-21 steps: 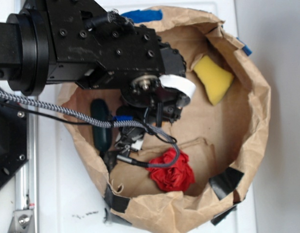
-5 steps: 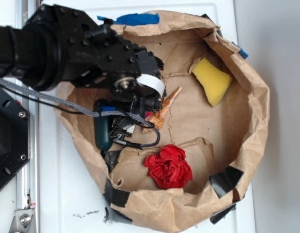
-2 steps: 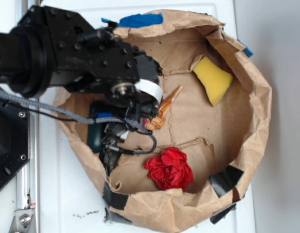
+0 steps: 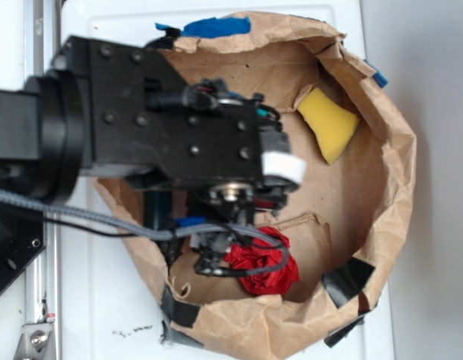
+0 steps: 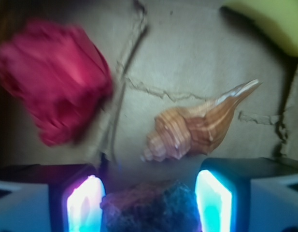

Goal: Grab the rock.

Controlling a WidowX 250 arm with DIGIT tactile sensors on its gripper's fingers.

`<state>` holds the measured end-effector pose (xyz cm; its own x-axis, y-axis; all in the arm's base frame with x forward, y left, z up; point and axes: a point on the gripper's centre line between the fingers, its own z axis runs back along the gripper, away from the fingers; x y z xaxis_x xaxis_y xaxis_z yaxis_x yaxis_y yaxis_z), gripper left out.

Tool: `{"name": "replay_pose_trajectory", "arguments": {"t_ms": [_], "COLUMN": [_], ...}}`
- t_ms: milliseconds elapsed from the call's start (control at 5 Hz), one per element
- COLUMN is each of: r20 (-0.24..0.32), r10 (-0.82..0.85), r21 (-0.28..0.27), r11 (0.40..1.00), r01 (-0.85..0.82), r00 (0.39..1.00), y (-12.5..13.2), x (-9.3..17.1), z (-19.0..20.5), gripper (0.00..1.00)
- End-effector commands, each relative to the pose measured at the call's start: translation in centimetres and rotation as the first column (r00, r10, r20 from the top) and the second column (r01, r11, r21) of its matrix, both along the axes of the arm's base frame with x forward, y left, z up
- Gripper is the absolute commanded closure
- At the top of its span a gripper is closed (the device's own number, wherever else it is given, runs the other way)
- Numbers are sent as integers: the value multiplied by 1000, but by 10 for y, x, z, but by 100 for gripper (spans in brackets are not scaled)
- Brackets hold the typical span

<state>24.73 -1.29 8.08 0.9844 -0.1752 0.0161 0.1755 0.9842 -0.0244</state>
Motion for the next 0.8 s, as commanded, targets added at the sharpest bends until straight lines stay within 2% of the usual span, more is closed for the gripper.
{"name": "replay_pose_trajectory", "arguments": {"t_ms": [0,200,400,600], "r20": [73,90,131,120], "r10": [163,186,190,189], "r21": [-35,-70,-86,-77], "r11": [986,981,980,980], "r01": [-161,-181,-180,-181], "r00": [984,978,973,975], "y": [1,6,4,4], "x": [24,26,27,29], "z": [58,77,88,85], "gripper": [100,100,100,100]}}
